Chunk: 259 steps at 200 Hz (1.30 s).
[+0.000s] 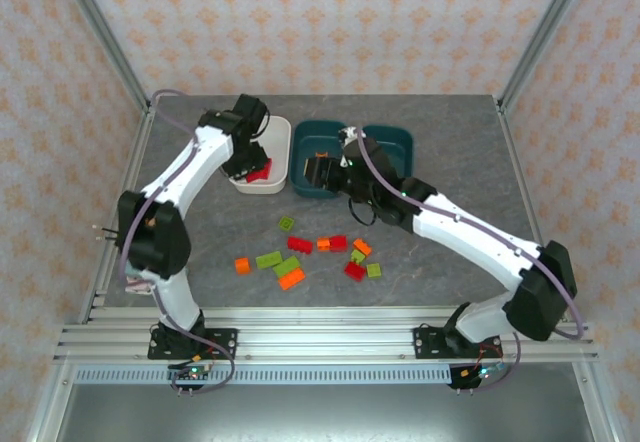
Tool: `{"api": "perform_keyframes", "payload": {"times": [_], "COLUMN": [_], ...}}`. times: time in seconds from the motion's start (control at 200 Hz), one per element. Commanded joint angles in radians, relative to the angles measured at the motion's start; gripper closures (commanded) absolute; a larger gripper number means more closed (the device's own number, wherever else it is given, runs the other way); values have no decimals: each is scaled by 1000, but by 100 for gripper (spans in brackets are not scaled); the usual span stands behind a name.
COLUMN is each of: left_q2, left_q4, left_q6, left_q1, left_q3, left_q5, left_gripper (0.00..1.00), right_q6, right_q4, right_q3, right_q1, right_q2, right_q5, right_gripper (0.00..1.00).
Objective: Sort the legos into containers by color
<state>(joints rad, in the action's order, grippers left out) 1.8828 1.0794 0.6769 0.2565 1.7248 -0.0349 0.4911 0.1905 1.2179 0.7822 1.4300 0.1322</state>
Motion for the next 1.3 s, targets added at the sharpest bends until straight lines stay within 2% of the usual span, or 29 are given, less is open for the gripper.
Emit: {"api": "perform_keyframes", "payload": {"times": [0.0, 0.25, 0.515, 0.626, 0.851, 1.076, 1.201, 1.291], "left_q2": [128, 365, 444, 461, 433, 344, 243, 132], "left_q4": [118, 163, 147, 153, 140, 152, 132, 86], "left_q6": [-122, -190, -226, -224, -214, -190, -177, -181], "left_q1": [-17, -48, -63, -62, -61, -49, -20, 26], "left_q3": [158, 338, 361, 356, 357, 405, 386, 310], "left_q5": [79, 133, 140, 144, 116, 74, 50, 34], "left_gripper": [81, 81, 80, 73, 49, 36, 32, 29], "right_q6": [58, 138, 138, 129, 87, 118, 214, 298], "right_q4": [10, 28, 32, 54, 202, 537, 695, 719], "right_q3": [66, 69, 51, 61, 70, 27, -23, -99], "right_q1": [-15, -77, -107, -111, -115, -115, -115, -115], "right_q2": [30, 78, 91, 107, 97, 35, 3, -29], "right_q5": [15, 78, 102, 107, 71, -50, -45, 7], "right_gripper": [39, 39, 39, 39, 40, 41, 42, 42]}}
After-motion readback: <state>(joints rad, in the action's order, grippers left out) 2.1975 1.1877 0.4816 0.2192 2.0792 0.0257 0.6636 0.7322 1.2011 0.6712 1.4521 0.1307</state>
